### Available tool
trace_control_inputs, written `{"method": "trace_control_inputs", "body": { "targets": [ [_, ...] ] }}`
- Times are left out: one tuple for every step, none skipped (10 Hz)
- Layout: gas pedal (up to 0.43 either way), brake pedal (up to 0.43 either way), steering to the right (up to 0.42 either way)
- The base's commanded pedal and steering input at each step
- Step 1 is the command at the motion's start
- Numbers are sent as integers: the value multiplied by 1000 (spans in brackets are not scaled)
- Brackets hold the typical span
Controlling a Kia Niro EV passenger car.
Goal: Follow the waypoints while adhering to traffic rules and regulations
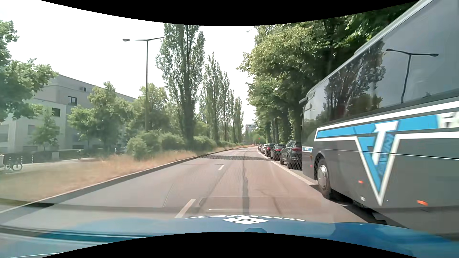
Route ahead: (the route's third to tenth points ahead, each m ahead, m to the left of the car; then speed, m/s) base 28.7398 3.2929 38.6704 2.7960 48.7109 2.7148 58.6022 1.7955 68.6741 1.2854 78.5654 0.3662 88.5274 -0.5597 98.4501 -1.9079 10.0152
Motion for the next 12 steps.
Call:
{"method": "trace_control_inputs", "body": {
  "targets": [
    [209,0,10],
    [209,0,10],
    [209,0,10],
    [209,0,11],
    [197,0,9],
    [189,0,9],
    [189,0,9],
    [189,0,9],
    [177,0,9],
    [177,0,9],
    [177,0,8],
    [177,0,8]
  ]
}}
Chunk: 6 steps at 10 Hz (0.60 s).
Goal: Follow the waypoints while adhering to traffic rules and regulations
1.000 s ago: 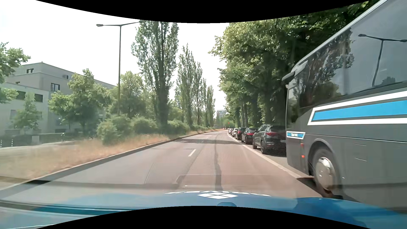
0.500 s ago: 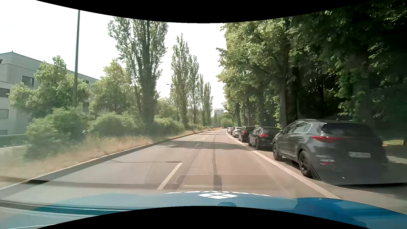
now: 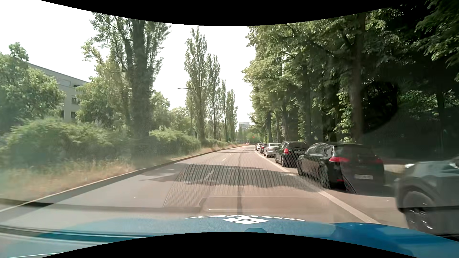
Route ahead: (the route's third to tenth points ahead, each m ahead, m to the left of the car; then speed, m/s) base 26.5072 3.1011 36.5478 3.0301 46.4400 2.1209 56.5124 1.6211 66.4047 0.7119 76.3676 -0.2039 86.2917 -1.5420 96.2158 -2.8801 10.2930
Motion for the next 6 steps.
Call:
{"method": "trace_control_inputs", "body": {
  "targets": [
    [177,0,8],
    [177,0,8],
    [177,0,8],
    [177,0,8],
    [177,0,8],
    [177,0,8]
  ]
}}
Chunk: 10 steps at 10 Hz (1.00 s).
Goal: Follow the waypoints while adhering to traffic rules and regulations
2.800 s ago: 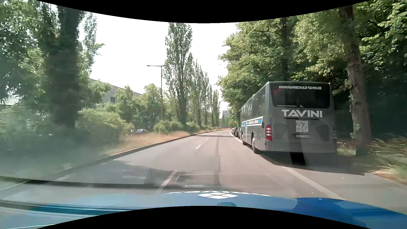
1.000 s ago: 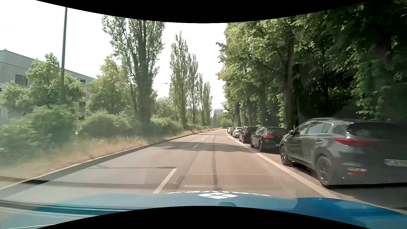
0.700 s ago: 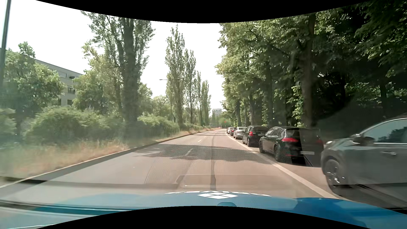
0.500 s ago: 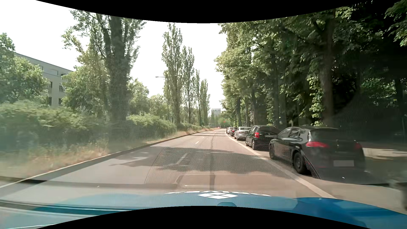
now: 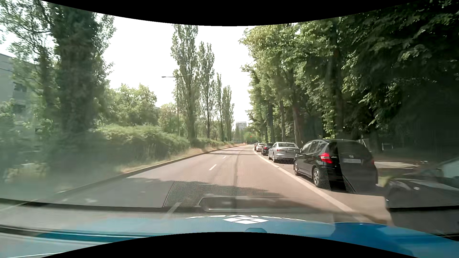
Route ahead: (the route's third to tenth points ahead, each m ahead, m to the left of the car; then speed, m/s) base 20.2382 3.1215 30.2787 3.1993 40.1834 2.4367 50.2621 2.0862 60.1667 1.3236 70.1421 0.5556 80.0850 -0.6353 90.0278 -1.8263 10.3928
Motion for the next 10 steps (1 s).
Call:
{"method": "trace_control_inputs", "body": {
  "targets": [
    [177,0,7],
    [177,0,5],
    [177,0,5],
    [177,0,4],
    [177,0,3],
    [177,0,2],
    [177,0,2],
    [177,0,1],
    [157,0,1],
    [150,0,-1]
  ]
}}
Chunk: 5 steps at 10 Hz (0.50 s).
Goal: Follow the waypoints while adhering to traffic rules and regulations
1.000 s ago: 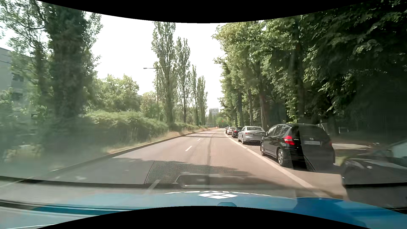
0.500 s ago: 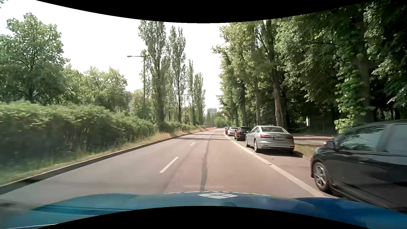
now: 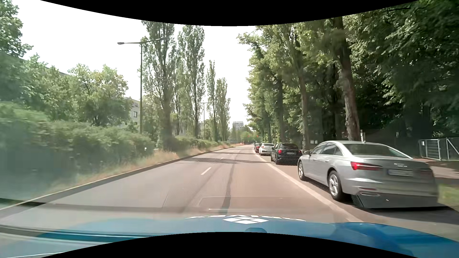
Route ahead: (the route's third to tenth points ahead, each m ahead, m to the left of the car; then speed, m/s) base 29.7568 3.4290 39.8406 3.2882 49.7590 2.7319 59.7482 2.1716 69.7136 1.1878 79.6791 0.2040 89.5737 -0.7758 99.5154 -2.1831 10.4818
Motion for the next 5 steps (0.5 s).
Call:
{"method": "trace_control_inputs", "body": {
  "targets": [
    [150,0,-1],
    [150,0,-1],
    [150,0,-1],
    [150,0,-1],
    [157,0,-1]
  ]
}}
